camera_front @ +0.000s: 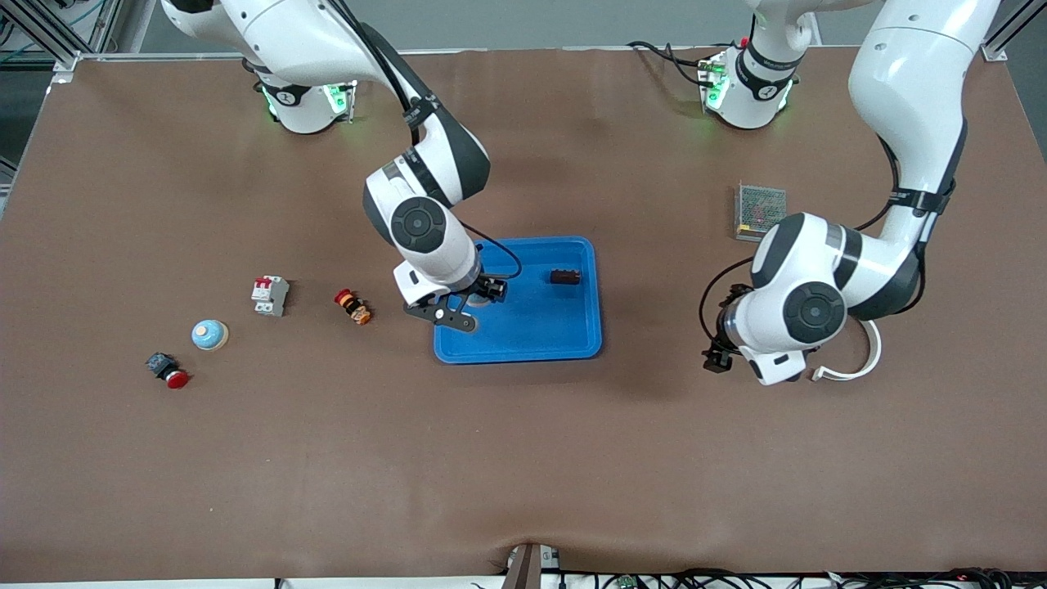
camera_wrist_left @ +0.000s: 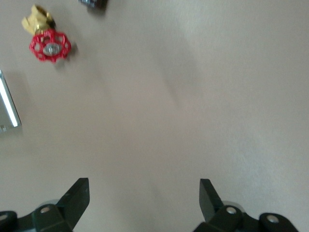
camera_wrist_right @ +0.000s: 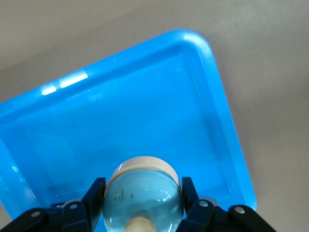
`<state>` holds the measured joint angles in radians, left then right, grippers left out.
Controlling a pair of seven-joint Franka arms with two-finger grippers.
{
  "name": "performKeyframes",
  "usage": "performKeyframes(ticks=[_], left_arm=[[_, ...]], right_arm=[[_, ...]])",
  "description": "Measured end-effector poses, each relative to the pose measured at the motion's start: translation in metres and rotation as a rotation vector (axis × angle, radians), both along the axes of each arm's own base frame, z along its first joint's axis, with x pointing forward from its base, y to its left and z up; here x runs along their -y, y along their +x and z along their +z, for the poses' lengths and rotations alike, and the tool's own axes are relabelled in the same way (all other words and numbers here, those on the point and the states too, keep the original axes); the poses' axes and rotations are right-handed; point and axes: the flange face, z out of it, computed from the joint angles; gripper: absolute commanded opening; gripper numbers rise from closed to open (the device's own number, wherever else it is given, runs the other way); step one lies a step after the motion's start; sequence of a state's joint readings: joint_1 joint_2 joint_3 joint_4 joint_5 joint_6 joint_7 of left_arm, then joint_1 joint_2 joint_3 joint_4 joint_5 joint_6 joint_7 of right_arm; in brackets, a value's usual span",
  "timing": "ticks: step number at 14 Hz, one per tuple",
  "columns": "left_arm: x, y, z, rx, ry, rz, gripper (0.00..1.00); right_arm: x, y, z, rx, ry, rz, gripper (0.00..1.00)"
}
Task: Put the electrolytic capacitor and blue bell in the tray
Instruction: 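Reach the left gripper to the capacitor while the right gripper lowers the bell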
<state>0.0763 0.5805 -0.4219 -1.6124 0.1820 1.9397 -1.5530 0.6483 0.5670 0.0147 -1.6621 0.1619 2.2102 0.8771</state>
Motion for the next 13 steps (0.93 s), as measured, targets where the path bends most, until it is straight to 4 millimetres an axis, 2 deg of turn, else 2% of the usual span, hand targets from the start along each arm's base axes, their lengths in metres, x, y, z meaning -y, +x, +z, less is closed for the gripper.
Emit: performKeyframes(ticks=[3, 5, 8, 10, 13], left_arm=[[-0.028, 0.005, -0.001, -0.015, -0.005, -0.045, 1.00], [-0.058, 0.008, -0.005, -0.025, -0.009, -0.082, 1.00], [-0.103, 0.009, -0.016, -0.037, 0.019, -0.111, 1.00], [-0.123, 0.010, -0.022, -0.021, 0.035, -0.112, 1.00], [-0.149, 0.005, -0.043, 0.009, 0.059, -0.138, 1.00]], right_arm=[[-0.002, -0.011, -0.015, 0.005, -0.003, 0.006, 0.50], [-0.004, -0.018, -0.024, 0.013, -0.002, 0.012, 0.50], [-0.006, -0.031, -0.039, 0.023, -0.005, 0.027, 0.51], [-0.003, -0.037, -0.047, 0.018, -0.017, 0.034, 0.51], [-0.004, -0.047, -0.058, 0.021, -0.027, 0.052, 0.51]])
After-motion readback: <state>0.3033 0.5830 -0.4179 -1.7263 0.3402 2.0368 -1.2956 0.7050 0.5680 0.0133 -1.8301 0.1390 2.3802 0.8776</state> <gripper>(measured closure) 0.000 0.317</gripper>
